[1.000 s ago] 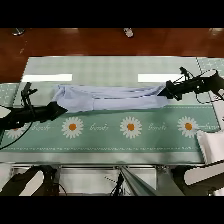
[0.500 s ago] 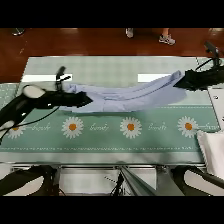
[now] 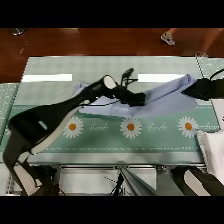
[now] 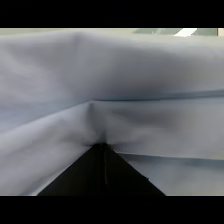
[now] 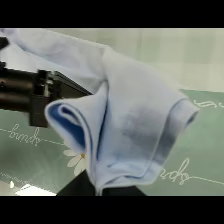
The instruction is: Fold the shirts.
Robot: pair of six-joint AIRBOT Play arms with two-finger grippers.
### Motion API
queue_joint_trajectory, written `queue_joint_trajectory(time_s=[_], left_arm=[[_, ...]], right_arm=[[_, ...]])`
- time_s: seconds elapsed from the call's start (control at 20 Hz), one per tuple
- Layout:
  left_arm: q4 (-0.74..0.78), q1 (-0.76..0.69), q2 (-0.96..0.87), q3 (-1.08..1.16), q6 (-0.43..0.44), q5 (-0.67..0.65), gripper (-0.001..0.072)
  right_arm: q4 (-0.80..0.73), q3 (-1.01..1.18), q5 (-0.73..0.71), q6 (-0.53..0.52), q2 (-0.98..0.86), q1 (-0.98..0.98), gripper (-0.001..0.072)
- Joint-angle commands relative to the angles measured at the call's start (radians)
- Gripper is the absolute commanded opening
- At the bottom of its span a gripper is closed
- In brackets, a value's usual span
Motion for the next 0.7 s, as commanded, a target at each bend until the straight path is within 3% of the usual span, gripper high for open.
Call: queue_joint_trajectory(time_s=[0.0,0.1,0.25,0.35,0.45,0.55,0.65], left_arm=[[-0.002,-0.113,-0.138,0.169,-0.077,-0.074,0.0020],[-0.004,-0.127,-0.156,0.207,-0.078,-0.120,0.0021],[-0.004,-0.024,-0.117,0.241,-0.088,-0.158,0.0021],[0.031,0.129,-0.067,0.241,-0.062,-0.235,0.0021],[0.062,0.332,-0.004,0.240,-0.068,-0.402,0.0021],[0.137,0.511,0.109,0.224,-0.064,-0.514,0.0021],[0.138,0.664,0.270,0.174,0.012,-0.554,0.0023]], right_arm=[[0.032,-0.014,-0.012,0.011,0.031,0.000,0.0023],[0.036,-0.014,-0.021,0.011,0.031,0.000,0.0023],[0.055,-0.014,-0.010,0.011,0.031,0.001,0.0024],[0.063,-0.014,-0.010,0.017,0.031,0.030,0.0024],[0.062,-0.014,-0.053,0.047,0.030,0.112,0.0024],[0.063,-0.014,-0.169,0.098,0.020,0.236,0.0024],[0.103,-0.010,-0.314,0.149,-0.019,0.382,0.0024]])
